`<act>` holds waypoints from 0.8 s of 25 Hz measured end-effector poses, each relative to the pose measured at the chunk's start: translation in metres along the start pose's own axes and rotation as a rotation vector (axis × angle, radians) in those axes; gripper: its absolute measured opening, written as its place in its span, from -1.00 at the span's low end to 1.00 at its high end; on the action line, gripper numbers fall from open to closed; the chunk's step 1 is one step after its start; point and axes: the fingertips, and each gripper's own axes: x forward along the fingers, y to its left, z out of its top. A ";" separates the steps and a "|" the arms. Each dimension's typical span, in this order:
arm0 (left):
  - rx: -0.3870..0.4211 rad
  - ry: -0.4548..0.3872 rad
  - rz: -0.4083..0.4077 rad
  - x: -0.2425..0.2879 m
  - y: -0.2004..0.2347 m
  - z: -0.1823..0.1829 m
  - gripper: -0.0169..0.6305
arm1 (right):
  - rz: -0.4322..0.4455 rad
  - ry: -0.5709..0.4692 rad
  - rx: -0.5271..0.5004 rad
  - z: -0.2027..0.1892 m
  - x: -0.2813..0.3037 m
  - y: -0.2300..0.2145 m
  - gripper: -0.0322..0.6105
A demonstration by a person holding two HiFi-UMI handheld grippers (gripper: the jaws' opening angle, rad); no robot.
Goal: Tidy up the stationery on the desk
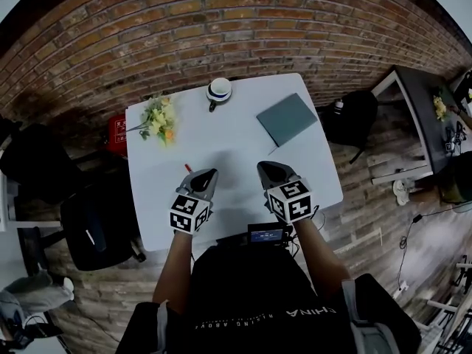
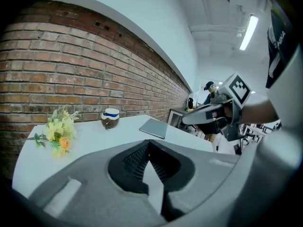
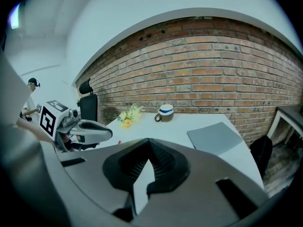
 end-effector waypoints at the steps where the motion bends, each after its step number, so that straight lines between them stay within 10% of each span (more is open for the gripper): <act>1: 0.000 -0.001 0.005 0.003 -0.002 0.002 -0.93 | 0.005 -0.002 -0.002 0.001 0.000 -0.004 -0.87; 20: 0.040 -0.030 0.087 0.031 -0.016 0.033 -0.93 | 0.019 -0.034 -0.004 0.013 -0.012 -0.045 -0.87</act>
